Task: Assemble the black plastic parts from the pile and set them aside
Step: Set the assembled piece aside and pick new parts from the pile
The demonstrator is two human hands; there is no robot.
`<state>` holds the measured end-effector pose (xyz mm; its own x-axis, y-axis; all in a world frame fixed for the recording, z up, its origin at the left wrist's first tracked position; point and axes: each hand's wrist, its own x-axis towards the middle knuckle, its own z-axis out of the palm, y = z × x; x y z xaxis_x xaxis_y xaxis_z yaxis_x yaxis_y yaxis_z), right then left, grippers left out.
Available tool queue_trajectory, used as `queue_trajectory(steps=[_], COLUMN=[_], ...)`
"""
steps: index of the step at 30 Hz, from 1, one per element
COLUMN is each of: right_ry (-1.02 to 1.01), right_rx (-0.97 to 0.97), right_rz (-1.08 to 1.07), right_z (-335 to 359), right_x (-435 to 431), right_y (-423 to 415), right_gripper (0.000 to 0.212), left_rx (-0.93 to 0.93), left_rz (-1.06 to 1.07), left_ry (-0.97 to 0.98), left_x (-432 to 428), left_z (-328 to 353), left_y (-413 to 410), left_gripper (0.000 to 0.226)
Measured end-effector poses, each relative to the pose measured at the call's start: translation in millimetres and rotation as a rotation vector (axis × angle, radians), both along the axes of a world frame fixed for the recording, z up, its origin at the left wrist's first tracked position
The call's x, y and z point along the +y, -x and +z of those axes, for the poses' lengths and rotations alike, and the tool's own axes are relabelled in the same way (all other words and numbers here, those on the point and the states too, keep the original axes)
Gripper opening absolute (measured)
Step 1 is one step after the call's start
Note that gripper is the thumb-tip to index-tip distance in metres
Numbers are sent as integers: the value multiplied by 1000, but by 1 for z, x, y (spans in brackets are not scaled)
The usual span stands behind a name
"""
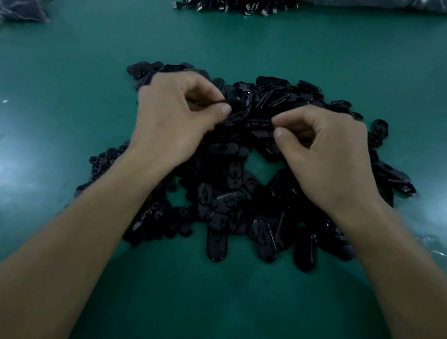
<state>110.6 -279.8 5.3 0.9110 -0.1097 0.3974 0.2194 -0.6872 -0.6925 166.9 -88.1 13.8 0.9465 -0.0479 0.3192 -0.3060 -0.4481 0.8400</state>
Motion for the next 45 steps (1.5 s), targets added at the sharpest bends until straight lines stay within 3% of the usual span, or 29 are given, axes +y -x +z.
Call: queue_trajectory(steps=[5, 12, 16, 25, 34, 38, 45], right_ry=[248, 429, 470, 402, 405, 421, 461], right_rx=[42, 171, 194, 143, 121, 157, 171], right_rz=[-74, -67, -77, -95, -119, -49, -34], right_z=[-2, -1, -2, -4, -4, -5, -7], right_x=[0, 1, 0, 0, 2, 6, 4], right_y=[1, 4, 4, 2, 2, 4, 2], right_gripper=[16, 47, 44, 24, 23, 42, 25], left_rx=[39, 41, 68, 49, 23, 31, 37], left_rz=[208, 392, 455, 403, 63, -96, -119], left_ry=[107, 57, -9, -64, -131, -161, -275], left_x=[21, 25, 26, 14, -8, -15, -10], left_z=[-6, -11, -12, -14, 5, 4, -5], left_y=[-35, -68, -79, -67, -18, 3, 20], left_gripper=[16, 16, 15, 13, 9, 8, 13])
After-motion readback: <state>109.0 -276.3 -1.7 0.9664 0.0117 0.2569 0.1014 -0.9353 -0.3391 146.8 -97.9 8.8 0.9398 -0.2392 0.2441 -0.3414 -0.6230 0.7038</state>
